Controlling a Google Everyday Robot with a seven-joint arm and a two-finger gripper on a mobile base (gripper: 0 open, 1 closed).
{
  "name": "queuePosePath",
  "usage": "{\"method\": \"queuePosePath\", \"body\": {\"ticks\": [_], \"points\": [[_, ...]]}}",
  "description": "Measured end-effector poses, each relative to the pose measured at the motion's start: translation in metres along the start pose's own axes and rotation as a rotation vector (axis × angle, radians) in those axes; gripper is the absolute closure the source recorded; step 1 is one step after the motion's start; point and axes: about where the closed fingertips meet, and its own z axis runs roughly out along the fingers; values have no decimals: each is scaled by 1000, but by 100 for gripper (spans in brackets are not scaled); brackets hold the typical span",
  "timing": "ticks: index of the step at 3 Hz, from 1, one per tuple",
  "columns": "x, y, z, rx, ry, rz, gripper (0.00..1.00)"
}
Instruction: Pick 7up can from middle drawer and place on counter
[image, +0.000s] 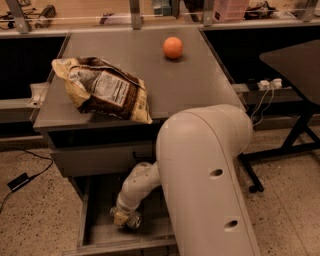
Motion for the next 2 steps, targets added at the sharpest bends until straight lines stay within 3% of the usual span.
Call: {"method": "queuePosePath", "body": {"ticks": [1, 2], "points": [[0, 2, 2, 1, 8, -4, 45], [-2, 7, -1, -5, -8, -14, 50]]}}
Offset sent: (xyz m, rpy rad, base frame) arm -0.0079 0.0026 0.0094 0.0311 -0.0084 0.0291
